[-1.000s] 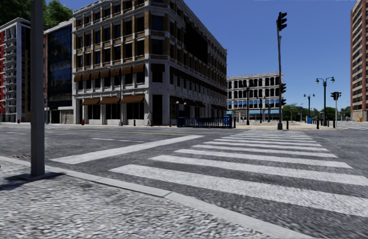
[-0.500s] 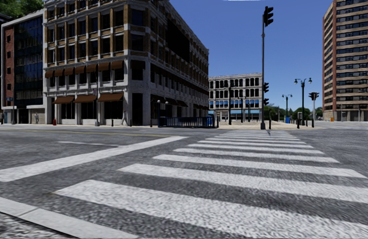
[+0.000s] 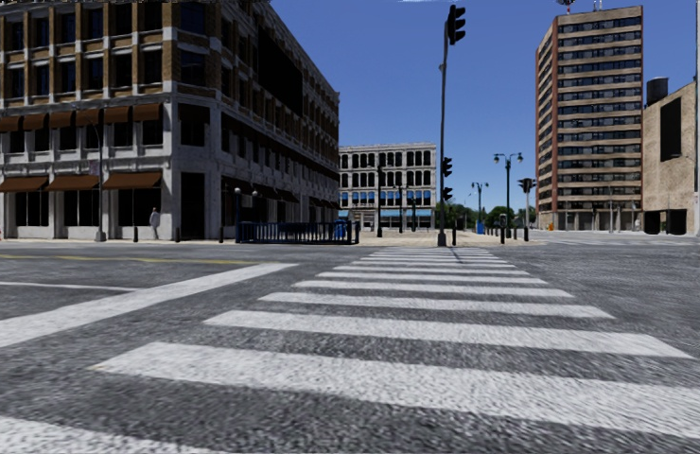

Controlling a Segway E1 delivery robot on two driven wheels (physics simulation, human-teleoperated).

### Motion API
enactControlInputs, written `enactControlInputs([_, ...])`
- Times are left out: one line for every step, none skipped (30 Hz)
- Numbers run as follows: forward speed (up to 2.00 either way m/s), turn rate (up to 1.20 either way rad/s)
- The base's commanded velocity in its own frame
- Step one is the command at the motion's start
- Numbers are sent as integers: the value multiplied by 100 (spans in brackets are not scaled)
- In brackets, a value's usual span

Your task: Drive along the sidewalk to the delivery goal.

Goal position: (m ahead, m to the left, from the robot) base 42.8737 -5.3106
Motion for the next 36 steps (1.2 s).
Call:
enactControlInputs([148, -49])
enactControlInputs([148, -49])
enactControlInputs([148, -49])
enactControlInputs([148, -49])
enactControlInputs([148, -49])
enactControlInputs([148, -49])
enactControlInputs([148, -49])
enactControlInputs([148, -49])
enactControlInputs([148, -49])
enactControlInputs([148, -49])
enactControlInputs([148, -49])
enactControlInputs([148, -49])
enactControlInputs([148, -49])
enactControlInputs([148, -37])
enactControlInputs([148, -37])
enactControlInputs([148, -7])
enactControlInputs([148, 0])
enactControlInputs([148, 0])
enactControlInputs([148, 0])
enactControlInputs([148, 0])
enactControlInputs([148, 0])
enactControlInputs([148, 0])
enactControlInputs([148, 0])
enactControlInputs([148, 0])
enactControlInputs([148, 0])
enactControlInputs([148, 0])
enactControlInputs([148, 0])
enactControlInputs([148, 0])
enactControlInputs([148, 0])
enactControlInputs([148, 0])
enactControlInputs([200, 0])
enactControlInputs([200, 0])
enactControlInputs([200, 0])
enactControlInputs([200, 0])
enactControlInputs([200, 0])
enactControlInputs([200, 0])
